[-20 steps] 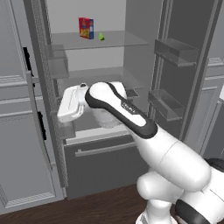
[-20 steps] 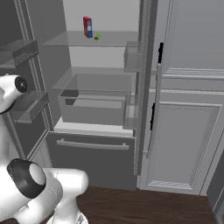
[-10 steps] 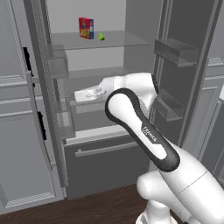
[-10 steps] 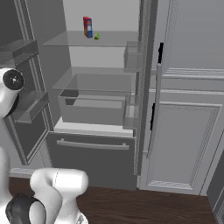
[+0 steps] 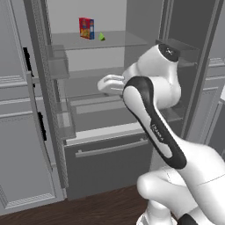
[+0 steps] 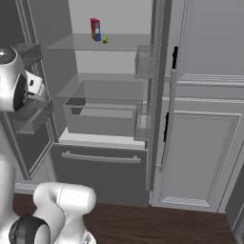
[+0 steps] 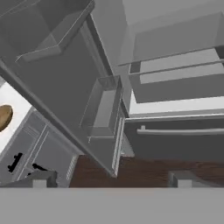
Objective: Grab a lemon wedge from the fridge and one ice cube from the ice bowl, and put them in the glass of lemonade.
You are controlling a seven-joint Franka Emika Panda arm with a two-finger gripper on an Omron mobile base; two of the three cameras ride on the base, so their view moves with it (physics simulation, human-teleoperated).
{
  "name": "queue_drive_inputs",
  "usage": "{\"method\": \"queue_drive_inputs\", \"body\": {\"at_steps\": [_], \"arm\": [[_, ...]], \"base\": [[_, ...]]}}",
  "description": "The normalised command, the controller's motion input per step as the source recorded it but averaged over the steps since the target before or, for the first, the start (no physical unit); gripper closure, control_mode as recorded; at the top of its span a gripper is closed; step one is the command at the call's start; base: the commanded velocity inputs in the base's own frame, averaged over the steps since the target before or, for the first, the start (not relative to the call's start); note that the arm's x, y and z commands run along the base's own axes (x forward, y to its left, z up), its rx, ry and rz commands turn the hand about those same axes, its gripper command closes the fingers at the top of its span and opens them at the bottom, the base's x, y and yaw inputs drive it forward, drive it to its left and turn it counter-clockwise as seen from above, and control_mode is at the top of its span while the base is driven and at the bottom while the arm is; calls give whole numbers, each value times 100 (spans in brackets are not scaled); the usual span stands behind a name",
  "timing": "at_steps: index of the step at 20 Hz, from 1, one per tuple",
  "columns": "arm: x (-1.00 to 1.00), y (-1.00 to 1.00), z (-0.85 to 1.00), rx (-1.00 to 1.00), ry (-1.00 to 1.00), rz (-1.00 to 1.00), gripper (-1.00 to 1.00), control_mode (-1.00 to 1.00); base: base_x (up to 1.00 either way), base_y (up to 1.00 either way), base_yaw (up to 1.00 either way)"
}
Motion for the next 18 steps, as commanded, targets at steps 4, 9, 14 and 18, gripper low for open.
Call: {"method": "queue_drive_inputs", "body": {"at_steps": [4,9,14,18], "arm": [[-42,-83,-16,-13,29,-41,-100,-100],[-85,-70,4,-15,1,-12,-100,-100],[-70,-51,30,-20,0,8,-100,-100],[-51,-32,57,-3,-10,6,-100,-100]], "base": [[0,0,0],[0,0,0],[0,0,0],[0,0,0]]}}
